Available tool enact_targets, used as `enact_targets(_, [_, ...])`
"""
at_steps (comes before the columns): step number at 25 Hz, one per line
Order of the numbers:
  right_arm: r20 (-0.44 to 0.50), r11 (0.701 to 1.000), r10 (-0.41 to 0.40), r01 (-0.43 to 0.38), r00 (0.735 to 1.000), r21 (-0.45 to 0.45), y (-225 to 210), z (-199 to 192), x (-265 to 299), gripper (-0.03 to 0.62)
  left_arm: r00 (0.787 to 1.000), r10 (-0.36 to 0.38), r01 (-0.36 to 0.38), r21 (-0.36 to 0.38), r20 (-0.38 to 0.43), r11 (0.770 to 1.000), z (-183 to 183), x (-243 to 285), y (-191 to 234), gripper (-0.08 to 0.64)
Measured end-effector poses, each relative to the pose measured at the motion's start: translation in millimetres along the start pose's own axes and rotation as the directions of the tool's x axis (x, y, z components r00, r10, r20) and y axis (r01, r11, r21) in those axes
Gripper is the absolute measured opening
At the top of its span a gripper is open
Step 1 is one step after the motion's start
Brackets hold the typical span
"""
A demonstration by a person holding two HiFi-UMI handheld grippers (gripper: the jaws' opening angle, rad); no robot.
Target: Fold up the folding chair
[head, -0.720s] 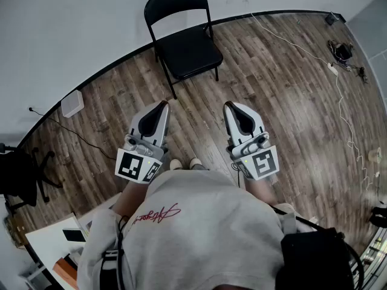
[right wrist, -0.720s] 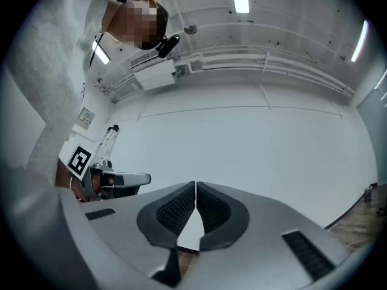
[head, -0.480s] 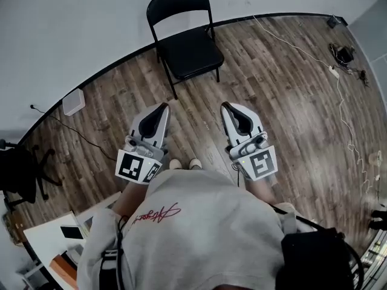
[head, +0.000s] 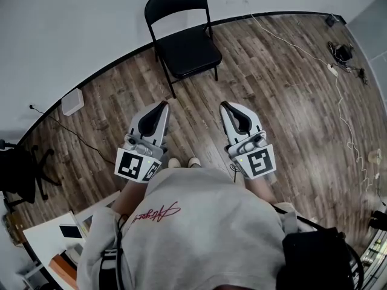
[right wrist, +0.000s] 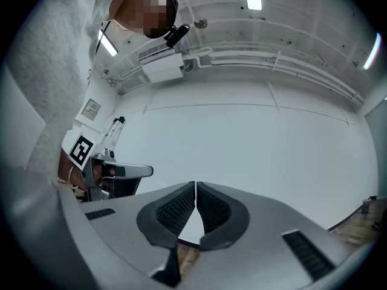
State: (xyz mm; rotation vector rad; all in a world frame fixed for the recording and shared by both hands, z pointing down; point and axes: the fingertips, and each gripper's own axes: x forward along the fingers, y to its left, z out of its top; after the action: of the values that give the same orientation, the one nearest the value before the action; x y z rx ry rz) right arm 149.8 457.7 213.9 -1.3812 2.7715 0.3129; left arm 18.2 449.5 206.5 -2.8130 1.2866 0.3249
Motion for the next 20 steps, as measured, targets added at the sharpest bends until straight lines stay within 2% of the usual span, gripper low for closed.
enact_targets(6, [0.024,1.000,-0.009,0.008,1.000,0.013,-10.1,-0.2,0.9,0.020,1.000,0.029,-0.029,0.005,0.008,1.000,-0.5,3.3,1.2,0.017])
enact_targets(10, [0.006,0.999,0.039,-0.039,0.999,-0.014,-12.3,-9.3,4.1,0.021,0.996,0.083,-0.083,0.003,0.022,0.997,-5.5,-0.1,5.9,0.017])
enact_targets(13, [0.007,0.998,0.066,-0.066,0.998,0.006,-13.7,-15.5,12.9,0.020,0.992,0.126,-0.126,-0.006,0.013,0.992,-11.8,-4.6,14.2,0.017])
enact_targets(17, [0.004,0.995,0.101,-0.101,0.995,-0.022,-11.1,-22.2,31.2,0.020,0.988,0.150,-0.150,0.000,-0.021,0.989,-24.1,-9.7,33.2,0.017])
enact_targets(20, [0.007,0.995,0.102,-0.102,0.995,-0.018,-16.0,-27.5,55.8,0.021,0.986,0.168,-0.168,-0.009,-0.003,0.986,-23.9,1.2,59.1,0.018])
